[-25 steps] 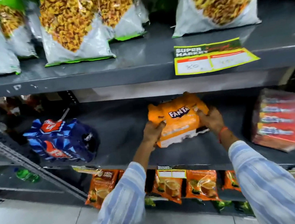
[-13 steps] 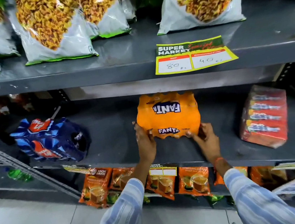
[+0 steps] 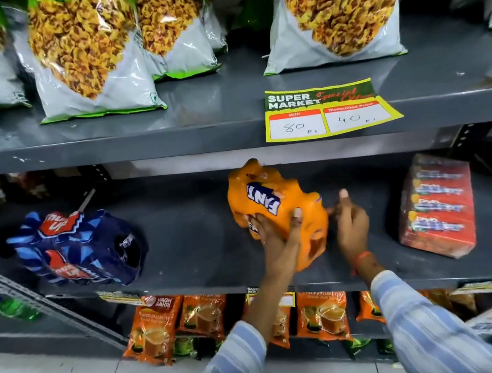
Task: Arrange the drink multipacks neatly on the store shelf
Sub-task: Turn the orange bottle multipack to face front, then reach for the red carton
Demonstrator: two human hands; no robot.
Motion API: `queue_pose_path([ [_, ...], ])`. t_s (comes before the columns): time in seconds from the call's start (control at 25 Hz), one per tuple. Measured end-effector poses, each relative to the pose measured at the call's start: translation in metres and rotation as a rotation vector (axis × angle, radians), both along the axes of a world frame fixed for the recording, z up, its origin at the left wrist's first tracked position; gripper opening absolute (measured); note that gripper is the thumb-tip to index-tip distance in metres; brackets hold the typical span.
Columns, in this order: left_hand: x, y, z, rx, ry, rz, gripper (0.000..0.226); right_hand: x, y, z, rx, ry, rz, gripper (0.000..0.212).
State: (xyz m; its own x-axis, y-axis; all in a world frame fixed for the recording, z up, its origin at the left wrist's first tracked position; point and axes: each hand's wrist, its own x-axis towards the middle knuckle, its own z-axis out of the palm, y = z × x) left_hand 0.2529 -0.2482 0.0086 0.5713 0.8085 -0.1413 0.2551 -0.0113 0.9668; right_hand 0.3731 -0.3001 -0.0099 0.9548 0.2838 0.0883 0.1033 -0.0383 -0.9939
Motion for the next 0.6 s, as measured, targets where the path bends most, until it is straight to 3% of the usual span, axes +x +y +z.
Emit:
queue_pose_path([
  [0.12, -0.025, 0.053, 0.000, -0.043, -0.039, -0.005, 0.089, -0.034, 0.001, -0.025, 0.053, -0.068, 0.080, 0.046],
  [0.2, -0.036, 0.061, -0.002, 0.067, -0.065, 0.128, 0.071, -0.049, 0.008, -0.030, 0.052, -0.084, 0.129, 0.040],
  [0.28, -0.035, 0.037, -0.005, 0.182, -0.020, 0.344, 0.083, -0.069, 0.014, -0.031, 0.077, -0.086, 0.225, 0.034],
  [0.4, -0.031, -0.008, -0.010, 0.192, 0.040, 0.344, 0.109, -0.094, 0.017, -0.035, -0.006, -0.196, 0.378, 0.040],
  [0.48, -0.035, 0.008, -0.015, 0.160, 0.051, 0.346, 0.103, -0.092, 0.019, -0.033, -0.010, -0.135, 0.311, 0.039],
  [0.6, -0.053, 0.045, -0.023, 0.214, 0.100, 0.366, 0.077, -0.061, 0.020, -0.028, 0.079, -0.099, 0.146, 0.037],
])
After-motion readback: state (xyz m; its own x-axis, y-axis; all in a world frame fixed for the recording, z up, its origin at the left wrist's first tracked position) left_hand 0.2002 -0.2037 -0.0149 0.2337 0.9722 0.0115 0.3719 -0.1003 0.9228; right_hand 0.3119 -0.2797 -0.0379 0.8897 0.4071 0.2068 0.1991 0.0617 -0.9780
